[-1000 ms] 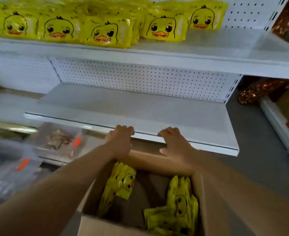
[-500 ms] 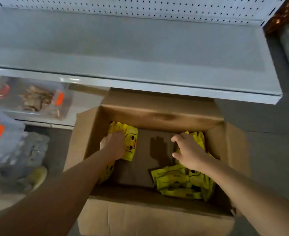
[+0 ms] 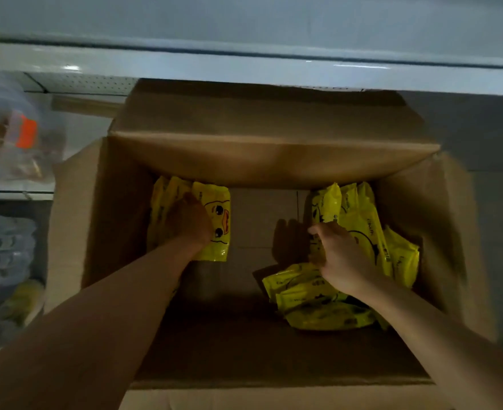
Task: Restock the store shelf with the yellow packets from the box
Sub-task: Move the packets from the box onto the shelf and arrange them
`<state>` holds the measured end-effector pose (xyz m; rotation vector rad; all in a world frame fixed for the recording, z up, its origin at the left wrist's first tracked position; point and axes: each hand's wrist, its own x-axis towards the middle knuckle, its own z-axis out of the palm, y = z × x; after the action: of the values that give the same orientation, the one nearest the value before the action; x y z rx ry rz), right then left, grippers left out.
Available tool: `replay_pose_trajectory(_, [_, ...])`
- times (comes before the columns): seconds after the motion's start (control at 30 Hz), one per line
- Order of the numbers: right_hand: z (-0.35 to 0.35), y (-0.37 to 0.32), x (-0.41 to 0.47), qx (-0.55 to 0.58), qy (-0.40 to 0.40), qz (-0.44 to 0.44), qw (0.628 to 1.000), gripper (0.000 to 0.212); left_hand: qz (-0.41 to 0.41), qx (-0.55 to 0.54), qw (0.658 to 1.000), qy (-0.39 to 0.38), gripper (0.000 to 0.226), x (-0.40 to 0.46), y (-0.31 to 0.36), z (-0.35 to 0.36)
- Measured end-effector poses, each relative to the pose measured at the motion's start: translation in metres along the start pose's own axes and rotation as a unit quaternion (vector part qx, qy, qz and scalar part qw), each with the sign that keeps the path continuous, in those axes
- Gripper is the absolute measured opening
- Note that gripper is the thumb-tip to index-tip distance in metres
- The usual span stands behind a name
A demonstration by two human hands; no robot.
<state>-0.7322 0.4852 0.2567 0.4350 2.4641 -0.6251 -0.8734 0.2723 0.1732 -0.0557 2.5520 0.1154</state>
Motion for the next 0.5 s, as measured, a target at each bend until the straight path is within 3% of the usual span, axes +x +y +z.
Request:
replay_pose_trajectory(0.17, [0.006,0.013,0.001,0.031,0.002,0.031,0.999,0.050,-0.014,-0.096,0.994,-0.059,0.079,0.009,0.020,0.032])
replay_pose_trajectory(0.3, [0.005,0.021,0.003,0.045,0.013,0.048,0.998,0.050,0.005,-0.033,0.996,-0.083,0.088,0.003,0.035,0.048])
replay_pose_trajectory(0.4, [0.007,0.028,0.004,0.040,0.020,0.040,0.998,0.050,-0.018,-0.061,0.995,-0.076,0.100,-0.001,0.042,0.053])
replay_pose_trajectory(0.5, [0.009,0.034,0.003,0.031,0.012,0.026,0.999,0.049,-0.032,-0.074,0.993,-0.081,0.089,0.003,0.045,0.056])
